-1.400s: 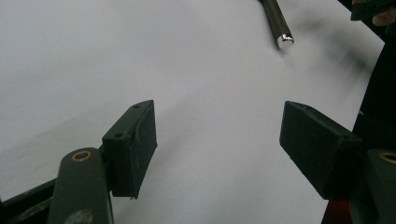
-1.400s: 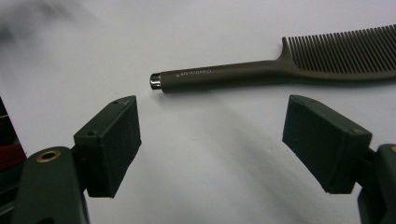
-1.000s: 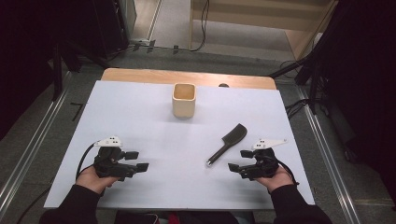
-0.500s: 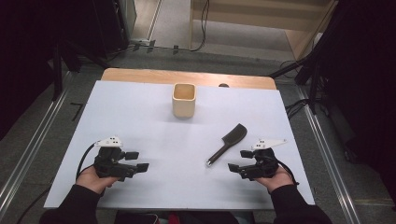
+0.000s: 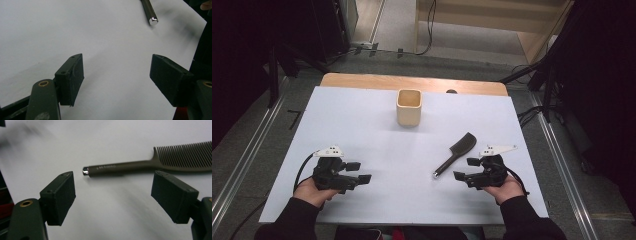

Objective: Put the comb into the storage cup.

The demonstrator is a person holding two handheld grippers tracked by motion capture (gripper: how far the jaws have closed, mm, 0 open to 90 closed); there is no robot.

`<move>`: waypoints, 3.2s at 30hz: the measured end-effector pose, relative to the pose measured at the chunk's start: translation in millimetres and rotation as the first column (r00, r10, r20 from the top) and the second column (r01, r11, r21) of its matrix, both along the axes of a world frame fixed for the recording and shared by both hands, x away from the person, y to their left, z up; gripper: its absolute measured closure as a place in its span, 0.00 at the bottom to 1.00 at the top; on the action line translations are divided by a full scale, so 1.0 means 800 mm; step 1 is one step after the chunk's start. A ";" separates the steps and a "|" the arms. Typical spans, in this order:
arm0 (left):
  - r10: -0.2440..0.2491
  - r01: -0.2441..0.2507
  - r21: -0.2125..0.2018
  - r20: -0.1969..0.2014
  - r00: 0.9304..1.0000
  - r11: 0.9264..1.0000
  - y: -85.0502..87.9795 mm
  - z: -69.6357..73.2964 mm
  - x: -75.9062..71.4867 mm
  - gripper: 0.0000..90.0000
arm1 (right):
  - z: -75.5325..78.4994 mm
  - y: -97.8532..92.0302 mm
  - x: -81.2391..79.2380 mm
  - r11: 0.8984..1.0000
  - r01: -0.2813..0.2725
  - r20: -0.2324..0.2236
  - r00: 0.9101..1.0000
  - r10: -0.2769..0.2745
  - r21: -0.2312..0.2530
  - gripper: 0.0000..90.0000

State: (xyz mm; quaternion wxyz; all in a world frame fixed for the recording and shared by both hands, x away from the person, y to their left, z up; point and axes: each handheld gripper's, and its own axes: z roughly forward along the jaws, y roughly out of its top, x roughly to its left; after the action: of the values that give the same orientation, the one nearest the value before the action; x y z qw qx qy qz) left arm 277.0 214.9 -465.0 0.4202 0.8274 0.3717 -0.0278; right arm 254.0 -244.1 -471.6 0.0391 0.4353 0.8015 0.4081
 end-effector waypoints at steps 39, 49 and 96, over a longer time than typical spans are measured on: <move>-0.002 0.002 0.003 0.001 1.000 1.000 0.001 0.001 0.001 0.31 | 0.010 0.054 0.053 0.999 -0.042 -0.004 0.999 0.042 0.016 0.25; -0.002 0.002 0.002 0.002 1.000 1.000 0.001 0.001 0.001 0.31 | 0.011 0.061 0.063 0.999 -0.019 -0.010 1.000 0.019 0.038 0.23; 0.002 -0.002 0.000 0.002 1.000 1.000 0.002 0.001 0.001 0.31 | -0.016 0.094 0.077 0.995 -0.051 -0.139 0.990 0.040 -0.081 0.97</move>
State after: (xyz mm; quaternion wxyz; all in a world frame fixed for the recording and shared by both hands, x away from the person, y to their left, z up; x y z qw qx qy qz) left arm 277.9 216.8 -464.3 0.4206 0.8269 0.3722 -0.0265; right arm 315.5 -168.5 -484.8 -0.0070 0.4419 0.8286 0.3436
